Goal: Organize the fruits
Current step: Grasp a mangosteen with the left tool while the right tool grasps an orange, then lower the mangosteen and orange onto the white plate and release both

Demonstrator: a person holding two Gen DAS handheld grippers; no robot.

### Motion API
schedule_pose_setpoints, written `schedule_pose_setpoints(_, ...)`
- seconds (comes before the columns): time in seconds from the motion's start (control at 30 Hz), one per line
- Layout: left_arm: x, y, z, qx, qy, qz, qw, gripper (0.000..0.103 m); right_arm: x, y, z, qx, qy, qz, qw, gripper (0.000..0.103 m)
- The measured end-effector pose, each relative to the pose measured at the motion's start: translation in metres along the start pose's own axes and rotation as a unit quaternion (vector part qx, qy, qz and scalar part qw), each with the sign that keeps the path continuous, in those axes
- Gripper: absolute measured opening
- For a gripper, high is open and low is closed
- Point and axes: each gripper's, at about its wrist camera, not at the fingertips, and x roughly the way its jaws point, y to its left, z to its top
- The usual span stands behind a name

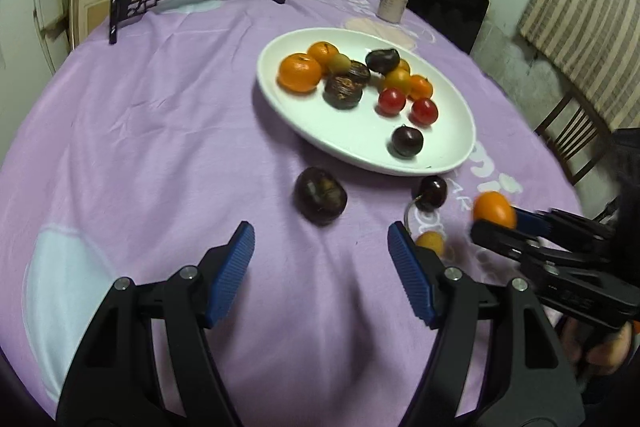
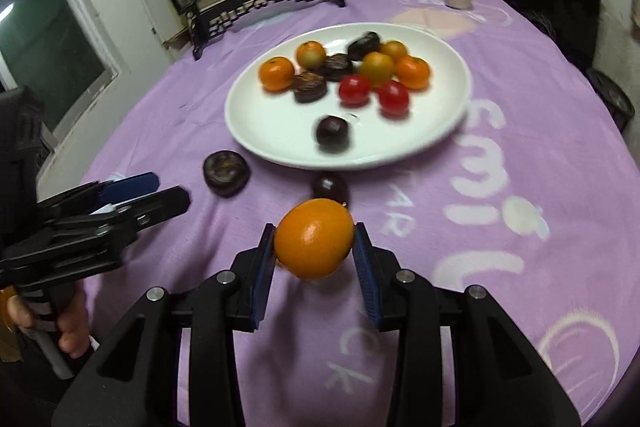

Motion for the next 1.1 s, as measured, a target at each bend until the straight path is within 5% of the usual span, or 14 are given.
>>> schedule_pose_setpoints(0.13, 0.025, -0.012, 0.006, 0.012, 0.017, 0.03, 0.9993, 0.066, -0.009, -0.017, -0.01, 0.017, -0.002, 0.006, 1.0, 0.039)
schedule_pose_setpoints(0.37, 0.059, -0.019, 0.012, 0.031, 0.031, 0.075, 0.9962, 0.04, -0.021, -0.036, -0.014, 0.038, -0.015, 0.012, 0.999, 0.039)
schedule_pose_setpoints(0.8, 0.014, -0.016, 0.003, 0.0, 0.009, 0.021, 0.9997, 0.038, -0.021, -0.031, -0.011, 0.033, -0.014, 0.016, 0.999, 0.039)
schedule_pose_setpoints(1.1, -0.013, -0.026, 0.021, 0.02, -0.021, 0.024, 0.9993, 0.038, -0.014, -0.026, 0.012, 0.014, -0.015, 0.015, 1.0, 0.039)
